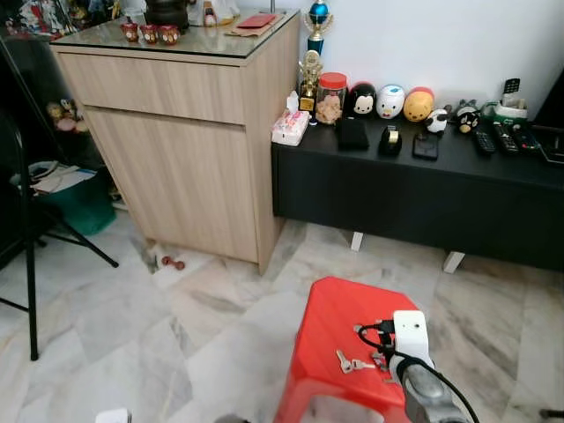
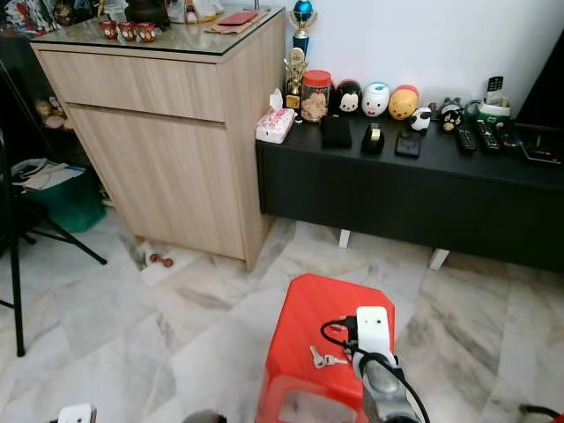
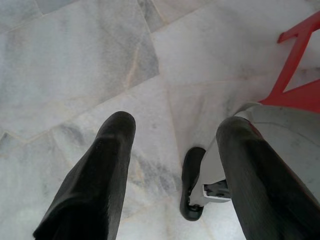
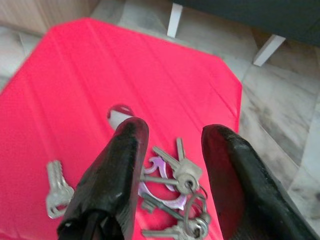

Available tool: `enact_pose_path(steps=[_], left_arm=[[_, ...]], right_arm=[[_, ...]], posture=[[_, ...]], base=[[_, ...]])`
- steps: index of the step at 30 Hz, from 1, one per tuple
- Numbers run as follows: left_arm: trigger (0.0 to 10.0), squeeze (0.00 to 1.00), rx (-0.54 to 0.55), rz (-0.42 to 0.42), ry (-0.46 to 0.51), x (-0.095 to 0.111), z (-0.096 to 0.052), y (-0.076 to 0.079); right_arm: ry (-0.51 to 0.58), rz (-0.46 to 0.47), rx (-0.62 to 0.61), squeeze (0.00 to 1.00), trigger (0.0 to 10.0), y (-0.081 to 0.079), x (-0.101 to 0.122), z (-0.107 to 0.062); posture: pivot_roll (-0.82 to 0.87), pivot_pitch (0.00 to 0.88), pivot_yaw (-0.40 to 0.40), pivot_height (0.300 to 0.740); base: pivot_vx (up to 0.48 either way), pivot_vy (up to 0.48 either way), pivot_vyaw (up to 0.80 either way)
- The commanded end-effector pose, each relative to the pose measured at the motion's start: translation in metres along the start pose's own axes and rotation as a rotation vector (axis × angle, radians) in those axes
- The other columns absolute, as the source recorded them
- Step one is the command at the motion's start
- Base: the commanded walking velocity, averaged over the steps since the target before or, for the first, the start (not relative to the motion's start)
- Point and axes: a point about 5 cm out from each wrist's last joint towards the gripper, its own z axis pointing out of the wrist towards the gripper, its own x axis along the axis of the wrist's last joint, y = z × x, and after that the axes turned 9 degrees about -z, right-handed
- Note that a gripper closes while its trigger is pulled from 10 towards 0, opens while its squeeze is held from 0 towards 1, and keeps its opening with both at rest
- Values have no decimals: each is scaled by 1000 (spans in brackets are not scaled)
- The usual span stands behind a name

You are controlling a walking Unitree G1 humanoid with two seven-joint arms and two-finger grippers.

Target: Hang keys on a hook

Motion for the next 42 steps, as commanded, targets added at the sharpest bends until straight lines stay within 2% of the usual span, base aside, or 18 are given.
enact_pose_path(steps=[1,5,8,11,15,19,24,30,37,42], left_arm=[[10000,0,5,1,-22,-2,-1,-3],[10000,0,3,1,-23,-2,-1,-3],[10000,0,1,1,-24,-2,-1,-3],[10000,0,1,2,-24,-2,-1,-4],[10000,0,5,3,-18,-2,-2,-4],[10000,0,29,8,13,0,-2,-6],[10000,0,68,15,58,3,-3,-8],[10000,0,66,14,57,3,-3,-7],[10000,0,60,14,48,1,-3,-7],[10000,0,55,15,44,0,-4,-7]], right_arm=[[-33,-45,13,0,10000,-2,-6,-1],[-40,-28,11,0,10000,-2,-8,-2],[18,71,3,0,10000,-1,-1,-1],[25,27,-10,0,10000,0,1,-1],[61,82,-51,0,10000,5,7,0],[93,88,-53,0,10000,7,12,1],[83,79,-46,0,10000,6,10,0],[84,92,-48,0,10000,3,11,1],[74,90,-52,0,10000,5,9,0],[79,69,-49,0,10000,5,10,0]], posture=[[186,0,-8,650],[186,0,-7,650],[188,1,-6,650],[187,1,-6,650],[186,3,-5,650],[186,2,-2,650],[194,1,-6,650],[192,0,-5,650],[188,4,-5,607],[195,10,-9,597]], base=[[0,0,0],[0,0,0],[0,0,0],[0,0,0],[0,0,0],[0,0,0],[0,0,0],[0,0,0],[0,0,0],[0,0,0]])
